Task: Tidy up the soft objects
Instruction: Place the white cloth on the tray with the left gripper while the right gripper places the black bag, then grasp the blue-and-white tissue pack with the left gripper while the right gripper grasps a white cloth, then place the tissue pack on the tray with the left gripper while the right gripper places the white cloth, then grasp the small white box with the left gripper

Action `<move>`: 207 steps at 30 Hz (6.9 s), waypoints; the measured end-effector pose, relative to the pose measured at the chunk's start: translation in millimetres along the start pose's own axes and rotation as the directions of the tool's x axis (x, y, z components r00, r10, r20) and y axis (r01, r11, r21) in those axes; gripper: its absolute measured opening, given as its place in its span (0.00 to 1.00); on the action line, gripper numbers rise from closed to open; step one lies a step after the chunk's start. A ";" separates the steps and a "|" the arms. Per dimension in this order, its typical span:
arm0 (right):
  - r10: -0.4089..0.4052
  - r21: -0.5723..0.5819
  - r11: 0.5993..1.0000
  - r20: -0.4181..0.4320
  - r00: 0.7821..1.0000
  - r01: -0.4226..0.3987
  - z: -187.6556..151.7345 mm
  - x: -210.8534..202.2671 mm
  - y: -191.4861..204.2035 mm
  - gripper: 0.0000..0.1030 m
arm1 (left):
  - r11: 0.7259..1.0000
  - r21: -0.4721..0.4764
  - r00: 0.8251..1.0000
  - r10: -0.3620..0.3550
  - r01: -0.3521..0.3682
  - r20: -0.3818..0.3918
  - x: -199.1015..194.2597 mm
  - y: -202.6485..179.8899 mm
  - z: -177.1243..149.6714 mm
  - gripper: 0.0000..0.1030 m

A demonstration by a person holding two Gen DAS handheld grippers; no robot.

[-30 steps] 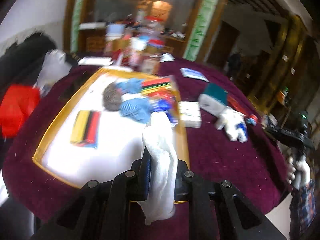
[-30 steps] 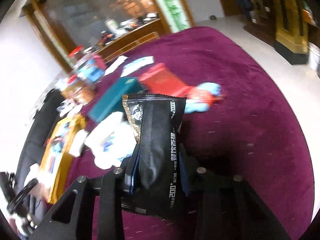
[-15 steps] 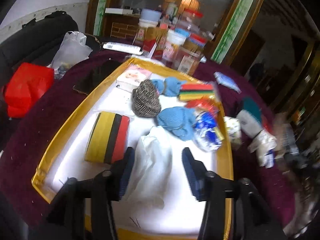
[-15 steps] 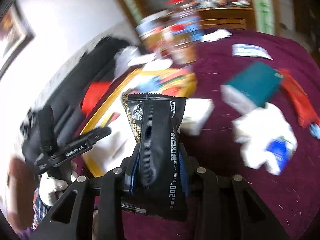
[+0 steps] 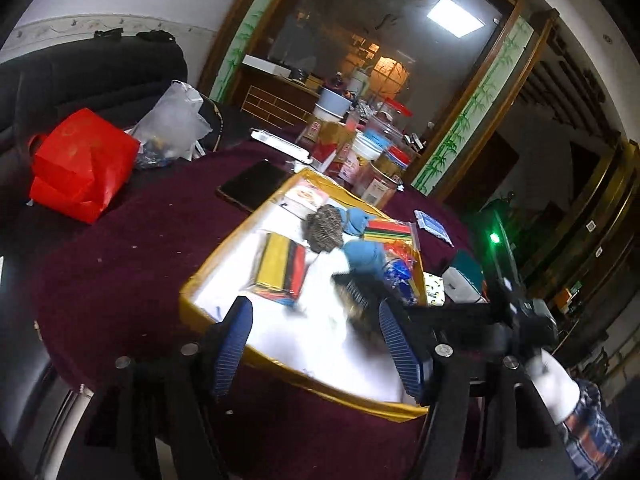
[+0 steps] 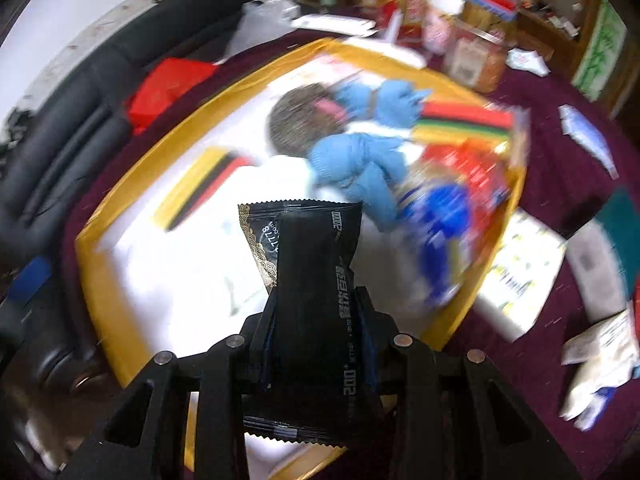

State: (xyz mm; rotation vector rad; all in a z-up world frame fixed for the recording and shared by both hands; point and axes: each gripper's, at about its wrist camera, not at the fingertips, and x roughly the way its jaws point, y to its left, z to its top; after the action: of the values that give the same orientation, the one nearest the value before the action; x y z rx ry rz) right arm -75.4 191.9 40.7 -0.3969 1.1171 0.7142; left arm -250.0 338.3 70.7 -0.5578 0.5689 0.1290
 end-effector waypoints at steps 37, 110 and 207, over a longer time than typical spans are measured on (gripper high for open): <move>-0.106 0.609 0.781 0.350 0.931 -0.140 -202.3 -127.2 -308.1 1.00 | 0.902 0.298 0.895 -0.175 0.313 -0.410 91.9 -207.8 -91.9 0.80; 0.051 0.423 0.892 0.252 0.966 -0.157 -133.9 -70.3 -242.8 0.20 | 0.966 0.258 0.989 0.053 -0.016 -0.137 25.4 -67.6 -22.9 0.57; -0.166 0.602 0.792 0.374 0.913 -0.103 -170.8 -133.1 -320.7 0.76 | 0.932 0.185 0.925 -0.255 0.313 -0.280 59.9 -142.3 -26.2 0.93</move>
State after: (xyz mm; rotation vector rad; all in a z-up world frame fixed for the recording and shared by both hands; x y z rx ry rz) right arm -0.9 -186.2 75.2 0.2894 0.8703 0.3396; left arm -174.4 202.0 85.9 -0.4305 0.7320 -0.2869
